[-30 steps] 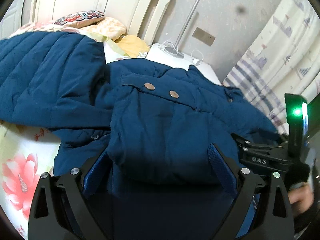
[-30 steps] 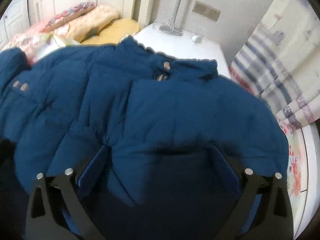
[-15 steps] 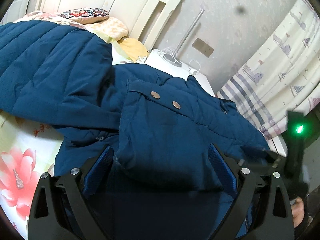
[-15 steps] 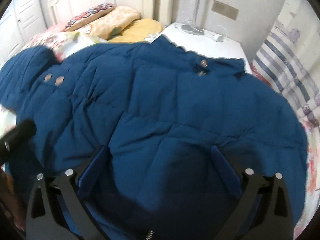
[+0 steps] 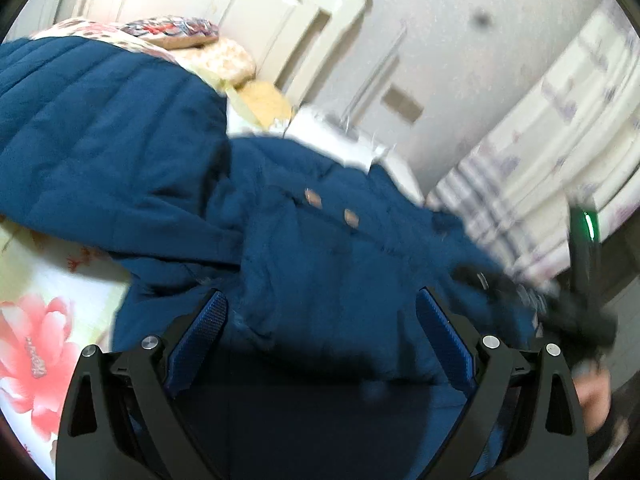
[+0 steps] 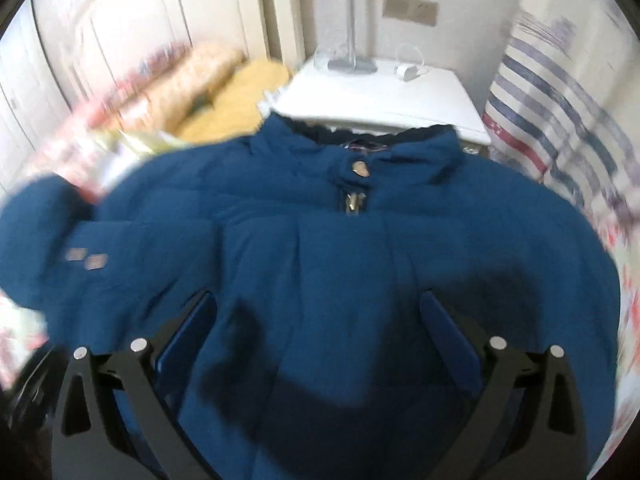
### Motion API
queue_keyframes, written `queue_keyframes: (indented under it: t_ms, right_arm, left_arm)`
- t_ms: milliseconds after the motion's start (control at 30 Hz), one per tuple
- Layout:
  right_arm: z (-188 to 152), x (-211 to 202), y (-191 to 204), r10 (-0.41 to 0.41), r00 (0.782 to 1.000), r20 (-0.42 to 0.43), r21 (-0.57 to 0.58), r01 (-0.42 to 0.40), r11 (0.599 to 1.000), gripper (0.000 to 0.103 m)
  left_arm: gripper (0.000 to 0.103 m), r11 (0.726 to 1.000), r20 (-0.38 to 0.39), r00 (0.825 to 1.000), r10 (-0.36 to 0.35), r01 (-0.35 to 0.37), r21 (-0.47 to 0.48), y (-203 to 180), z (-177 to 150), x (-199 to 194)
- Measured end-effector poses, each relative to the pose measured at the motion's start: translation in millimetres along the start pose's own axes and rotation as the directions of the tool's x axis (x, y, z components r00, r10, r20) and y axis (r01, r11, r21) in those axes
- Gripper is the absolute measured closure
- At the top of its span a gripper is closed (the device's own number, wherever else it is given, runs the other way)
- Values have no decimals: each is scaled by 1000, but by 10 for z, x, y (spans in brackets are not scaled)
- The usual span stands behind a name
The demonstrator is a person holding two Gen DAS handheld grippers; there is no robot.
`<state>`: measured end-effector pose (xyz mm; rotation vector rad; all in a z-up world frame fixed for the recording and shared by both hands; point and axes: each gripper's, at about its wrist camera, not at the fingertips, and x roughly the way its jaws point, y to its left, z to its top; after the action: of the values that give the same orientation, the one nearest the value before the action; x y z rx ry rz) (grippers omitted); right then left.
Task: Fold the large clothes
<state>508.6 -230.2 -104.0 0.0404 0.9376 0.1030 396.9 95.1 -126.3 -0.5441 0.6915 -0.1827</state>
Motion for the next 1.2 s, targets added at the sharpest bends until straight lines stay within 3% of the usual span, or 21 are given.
queue_keyframes:
  t_ms: [100,133,200,233,267,333,400,467,500,567,633,667,700,733,767,833,900,967,1000,1100,1200]
  right_arm:
    - [-354,-372,-277,-105,993,53,72,101,992,3]
    - [-450,-440,-442,-136,989,52,121,129,984,3]
    - [-573,-424,-660,-172,985,29,166,165,972,3]
    - [-624,-370,-723,-182,983,15,160,178,971,3]
    - [-658,-288,-784,-181,983,15,150,177,973,3]
    - [-748,-201,-813,-170,985,40,144,163,976,2]
    - [-791,-200,-804,-189,981,52,134,180,974,2]
    - [-799,-185,-805,-193,980,57,127,185,975,2]
    - [-804,-182,-811,-186,981,59,132,177,975,2]
    - [-800,-165,-817,-170,984,62,144,160,977,2]
    - [-795,-165,-808,-164,984,65,150,153,977,2]
    - [-796,-173,-788,-165,984,64,149,154,977,2]
    - [-796,-177,-783,-166,984,65,149,155,977,2]
    - [-793,-183,-784,-163,984,68,150,151,977,2]
    - [-797,-198,-789,-151,986,77,156,137,978,2]
    - [-820,-267,-868,-100,987,122,200,75,977,2]
    - [-845,-354,-956,-62,982,178,258,14,966,2]
    - [-885,-424,-1105,-45,971,234,340,-38,940,3]
    - [-904,-459,-1159,-51,965,256,373,-50,926,3]
    - [-986,-624,-1326,-68,929,363,447,-110,888,3]
    - [-1045,-726,-1441,-75,900,430,481,-159,862,3]
  left_arm:
    - [11,990,159,987,30,-8,-138,303,169,-402]
    - [11,971,232,970,74,-18,-237,489,234,-611]
    - [11,901,338,926,167,-4,-433,870,270,-980]
    - [11,847,372,904,210,22,-531,1101,264,-1157]
    - [11,793,383,892,241,46,-607,1326,260,-1292]
    - [12,714,371,883,287,61,-697,1691,287,-1455]
    - [12,696,394,874,284,95,-712,1964,383,-1612]
    - [12,700,375,854,361,18,-714,2184,594,-1775]
    - [11,700,351,855,382,-20,-714,2270,685,-1786]
    - [12,698,297,878,375,-56,-714,2537,912,-1731]
    - [21,711,278,898,342,-54,-701,2680,1069,-1669]
    - [63,738,267,923,277,-26,-674,2752,1171,-1580]
    - [93,742,243,938,246,-21,-670,2793,1197,-1522]
    - [95,746,240,939,245,-25,-665,2786,1210,-1511]
    - [98,768,269,925,268,-36,-640,2673,1218,-1569]
    - [99,831,337,899,281,-52,-554,2304,1249,-1675]
    - [100,909,403,880,250,-71,-411,1673,1270,-1740]
    - [100,978,438,884,164,-88,-189,816,1232,-1679]
    - [100,992,431,895,115,-81,-98,462,1172,-1601]
    - [99,982,335,942,-1,-63,178,-619,839,-1154]
    - [99,910,193,981,6,-86,406,-1446,277,-497]
